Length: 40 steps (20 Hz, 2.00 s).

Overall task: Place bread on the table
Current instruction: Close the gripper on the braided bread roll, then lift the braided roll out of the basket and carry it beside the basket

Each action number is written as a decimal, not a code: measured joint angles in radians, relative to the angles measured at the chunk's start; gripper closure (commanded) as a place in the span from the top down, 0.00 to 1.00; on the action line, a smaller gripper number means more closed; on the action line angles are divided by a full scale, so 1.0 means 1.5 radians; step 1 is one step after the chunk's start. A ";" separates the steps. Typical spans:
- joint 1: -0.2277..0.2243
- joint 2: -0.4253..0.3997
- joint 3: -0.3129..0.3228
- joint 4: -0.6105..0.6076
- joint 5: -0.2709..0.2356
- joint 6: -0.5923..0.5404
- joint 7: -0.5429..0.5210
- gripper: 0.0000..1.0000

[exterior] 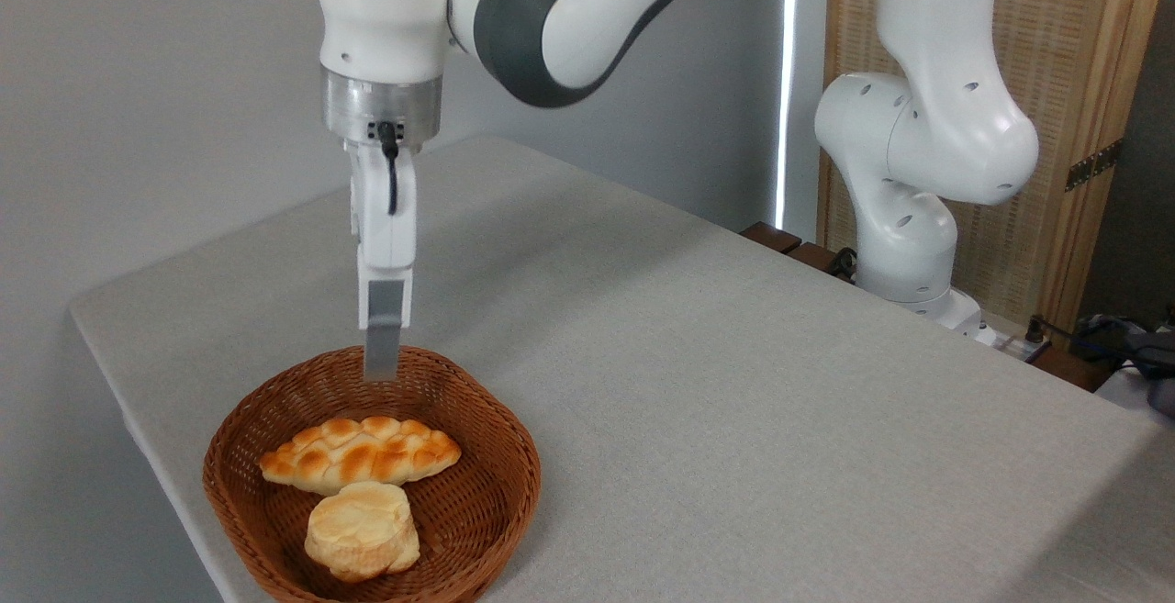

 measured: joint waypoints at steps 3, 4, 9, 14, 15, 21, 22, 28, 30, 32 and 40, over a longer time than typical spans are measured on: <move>0.001 0.032 0.000 -0.018 0.000 0.069 0.078 1.00; 0.001 0.044 0.000 -0.019 0.000 0.080 0.095 1.00; 0.001 0.096 0.000 -0.020 0.029 0.127 0.139 1.00; -0.001 0.127 -0.001 -0.020 0.031 0.152 0.141 0.65; -0.001 0.131 -0.001 -0.020 0.032 0.156 0.143 0.57; -0.002 0.136 -0.004 -0.019 0.032 0.162 0.153 0.53; -0.002 0.136 -0.004 -0.019 0.032 0.162 0.153 0.53; -0.001 0.133 -0.003 -0.014 0.008 0.162 0.153 0.49; -0.001 0.132 -0.003 -0.014 0.003 0.162 0.153 0.49; 0.000 0.120 -0.003 -0.013 -0.012 0.159 0.153 0.50; 0.004 -0.054 -0.001 -0.018 -0.067 -0.147 0.002 0.51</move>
